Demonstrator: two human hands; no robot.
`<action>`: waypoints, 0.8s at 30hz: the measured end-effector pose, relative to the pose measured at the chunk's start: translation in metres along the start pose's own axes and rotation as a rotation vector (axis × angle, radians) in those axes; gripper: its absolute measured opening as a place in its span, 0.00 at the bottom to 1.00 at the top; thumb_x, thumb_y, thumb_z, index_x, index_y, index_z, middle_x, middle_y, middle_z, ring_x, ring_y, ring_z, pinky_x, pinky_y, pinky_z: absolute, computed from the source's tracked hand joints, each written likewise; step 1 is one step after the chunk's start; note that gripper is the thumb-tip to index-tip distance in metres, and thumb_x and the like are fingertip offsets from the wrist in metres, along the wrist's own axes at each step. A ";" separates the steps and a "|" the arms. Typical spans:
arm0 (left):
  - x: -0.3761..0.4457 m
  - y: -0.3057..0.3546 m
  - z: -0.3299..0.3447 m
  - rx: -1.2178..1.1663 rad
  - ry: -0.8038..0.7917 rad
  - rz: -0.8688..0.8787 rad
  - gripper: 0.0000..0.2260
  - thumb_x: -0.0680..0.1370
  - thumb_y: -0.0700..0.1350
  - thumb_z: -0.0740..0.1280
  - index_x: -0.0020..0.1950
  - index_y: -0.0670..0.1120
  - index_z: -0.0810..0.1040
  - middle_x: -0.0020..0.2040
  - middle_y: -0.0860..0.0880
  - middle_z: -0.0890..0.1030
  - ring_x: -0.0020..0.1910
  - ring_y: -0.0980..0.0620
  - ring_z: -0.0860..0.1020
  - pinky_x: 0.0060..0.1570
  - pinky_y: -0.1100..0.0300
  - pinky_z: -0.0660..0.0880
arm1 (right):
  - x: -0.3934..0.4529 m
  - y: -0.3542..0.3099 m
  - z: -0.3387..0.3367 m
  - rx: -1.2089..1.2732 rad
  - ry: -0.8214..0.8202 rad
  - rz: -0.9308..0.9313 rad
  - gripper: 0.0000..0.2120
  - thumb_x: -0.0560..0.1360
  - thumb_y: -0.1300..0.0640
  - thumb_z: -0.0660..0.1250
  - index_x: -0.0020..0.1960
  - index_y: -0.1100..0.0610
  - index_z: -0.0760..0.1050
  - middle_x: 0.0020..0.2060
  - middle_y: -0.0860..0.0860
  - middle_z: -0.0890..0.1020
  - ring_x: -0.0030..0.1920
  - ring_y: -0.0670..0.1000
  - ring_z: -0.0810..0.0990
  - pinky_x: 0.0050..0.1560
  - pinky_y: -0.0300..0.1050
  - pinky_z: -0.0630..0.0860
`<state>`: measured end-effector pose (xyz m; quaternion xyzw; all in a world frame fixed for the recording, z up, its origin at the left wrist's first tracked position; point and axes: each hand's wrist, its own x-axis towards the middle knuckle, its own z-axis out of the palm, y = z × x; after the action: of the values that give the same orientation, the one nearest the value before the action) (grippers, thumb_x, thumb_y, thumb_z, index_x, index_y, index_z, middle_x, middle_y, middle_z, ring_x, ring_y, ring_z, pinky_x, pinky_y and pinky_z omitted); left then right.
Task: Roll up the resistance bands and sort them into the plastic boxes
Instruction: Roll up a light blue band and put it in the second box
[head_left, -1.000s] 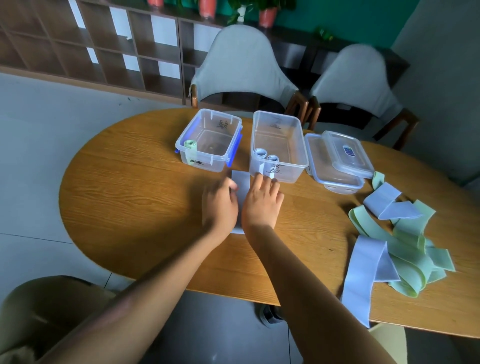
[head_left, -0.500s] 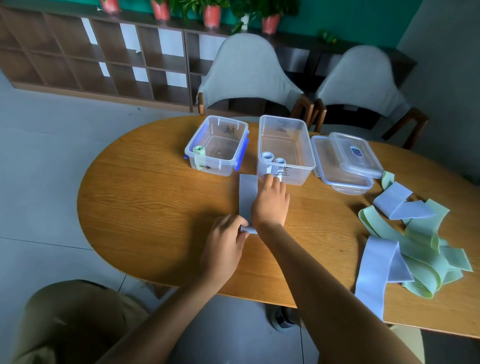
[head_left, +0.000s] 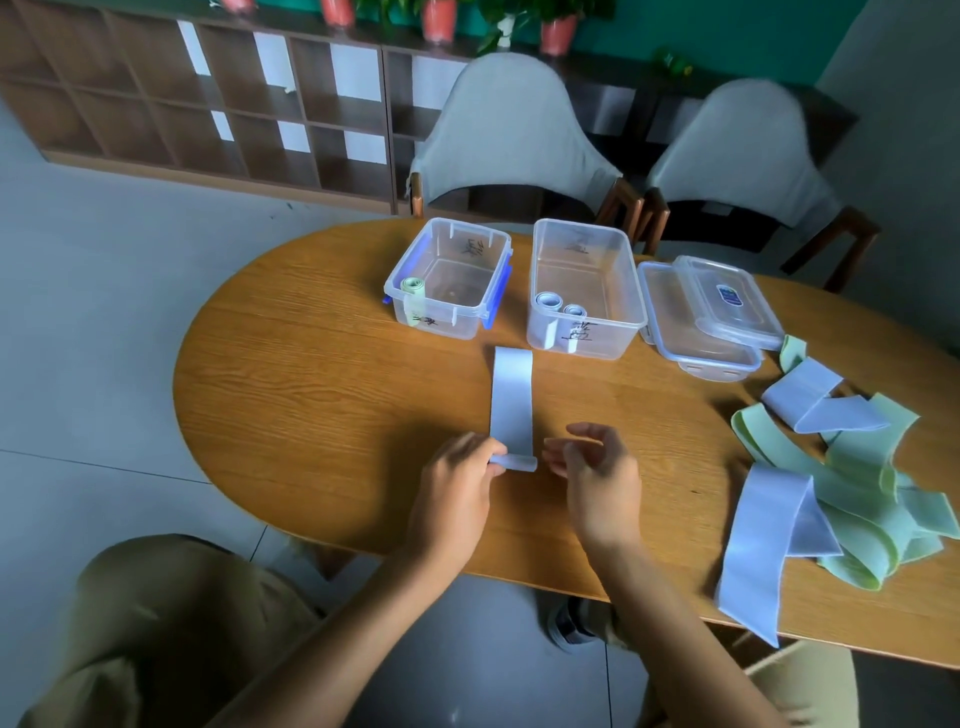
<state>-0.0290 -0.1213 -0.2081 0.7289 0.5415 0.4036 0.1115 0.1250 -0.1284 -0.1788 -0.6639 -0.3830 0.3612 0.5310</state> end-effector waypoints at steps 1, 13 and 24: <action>-0.005 0.001 -0.001 -0.002 0.004 -0.002 0.12 0.69 0.33 0.78 0.47 0.44 0.82 0.43 0.51 0.83 0.42 0.52 0.80 0.45 0.68 0.70 | -0.008 0.002 -0.002 0.011 -0.011 0.008 0.08 0.80 0.66 0.61 0.53 0.56 0.75 0.42 0.51 0.87 0.43 0.48 0.87 0.54 0.51 0.82; -0.024 0.014 -0.005 0.044 0.046 -0.093 0.11 0.68 0.32 0.78 0.46 0.44 0.85 0.45 0.50 0.86 0.43 0.51 0.84 0.47 0.63 0.76 | -0.055 0.008 -0.002 -0.034 -0.051 0.009 0.10 0.78 0.61 0.67 0.51 0.46 0.76 0.48 0.45 0.87 0.51 0.46 0.84 0.57 0.52 0.79; -0.033 0.039 -0.023 -0.439 -0.090 -0.633 0.23 0.77 0.33 0.61 0.71 0.47 0.76 0.66 0.52 0.80 0.64 0.59 0.78 0.65 0.65 0.71 | -0.065 0.002 0.000 0.007 -0.105 0.004 0.11 0.78 0.65 0.67 0.55 0.52 0.75 0.53 0.46 0.85 0.51 0.39 0.83 0.53 0.39 0.77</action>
<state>-0.0210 -0.1716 -0.1849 0.5017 0.6348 0.4233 0.4077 0.0965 -0.1864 -0.1756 -0.6430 -0.4079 0.3979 0.5118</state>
